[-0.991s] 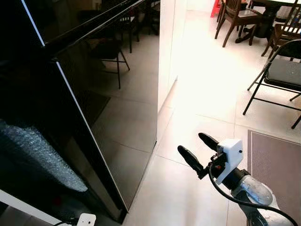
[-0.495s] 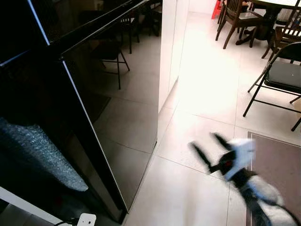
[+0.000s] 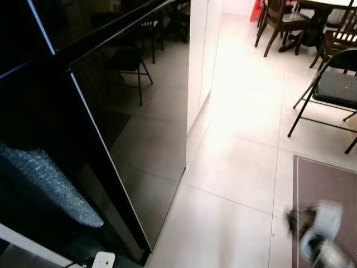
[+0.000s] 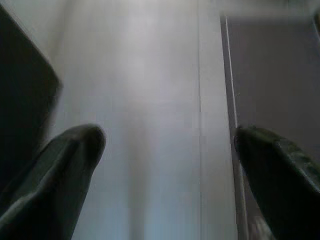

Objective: Restocking fridge

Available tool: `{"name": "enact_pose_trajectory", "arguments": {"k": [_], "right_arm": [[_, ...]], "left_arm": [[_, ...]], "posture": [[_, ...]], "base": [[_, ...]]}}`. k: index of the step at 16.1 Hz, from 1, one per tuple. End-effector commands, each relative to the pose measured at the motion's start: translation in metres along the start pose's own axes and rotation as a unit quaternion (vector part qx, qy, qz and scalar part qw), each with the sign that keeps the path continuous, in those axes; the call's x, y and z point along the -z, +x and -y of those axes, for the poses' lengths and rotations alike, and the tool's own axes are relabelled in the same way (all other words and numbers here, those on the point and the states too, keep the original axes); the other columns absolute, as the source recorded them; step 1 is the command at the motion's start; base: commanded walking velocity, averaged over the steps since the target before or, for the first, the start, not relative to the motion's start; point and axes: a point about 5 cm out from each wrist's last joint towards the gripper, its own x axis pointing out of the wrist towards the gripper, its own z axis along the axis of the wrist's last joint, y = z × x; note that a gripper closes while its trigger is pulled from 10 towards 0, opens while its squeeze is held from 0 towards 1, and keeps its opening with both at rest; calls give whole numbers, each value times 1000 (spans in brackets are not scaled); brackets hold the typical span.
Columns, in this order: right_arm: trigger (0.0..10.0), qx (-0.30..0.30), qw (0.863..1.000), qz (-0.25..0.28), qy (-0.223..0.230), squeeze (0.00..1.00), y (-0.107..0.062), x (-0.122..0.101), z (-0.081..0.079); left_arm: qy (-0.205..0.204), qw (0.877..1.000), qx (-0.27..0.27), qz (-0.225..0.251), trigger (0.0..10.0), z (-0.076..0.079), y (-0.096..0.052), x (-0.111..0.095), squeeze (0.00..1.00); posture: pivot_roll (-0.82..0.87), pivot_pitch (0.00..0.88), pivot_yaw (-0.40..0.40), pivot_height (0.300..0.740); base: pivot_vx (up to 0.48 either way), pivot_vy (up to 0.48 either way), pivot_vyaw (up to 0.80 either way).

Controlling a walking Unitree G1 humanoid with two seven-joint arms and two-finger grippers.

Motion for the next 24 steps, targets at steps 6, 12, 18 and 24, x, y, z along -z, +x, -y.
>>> {"name": "enact_pose_trajectory", "arguments": {"k": [6,12,18,24], "right_arm": [[10000,17,986,-164,-9,0,-25,96,-30],[10000,2,982,-184,-30,0,-28,109,-51],[10000,-19,981,-184,-63,0,-33,118,-60],[10000,-45,972,-202,-109,0,-38,126,-63]], "left_arm": [[9,1000,-7,-8,10000,-7,-1,5,0],[16,1000,-8,-12,10000,-10,-2,7,0],[26,1000,-6,-13,10000,-12,-2,8,0],[27,1000,-5,-13,10000,-11,-2,9,0]], "posture": [[-4,9,35,740],[14,0,37,740],[20,0,42,740],[26,0,32,740]], "base": [[0,0,0],[0,0,529],[0,0,794],[0,0,796]]}}
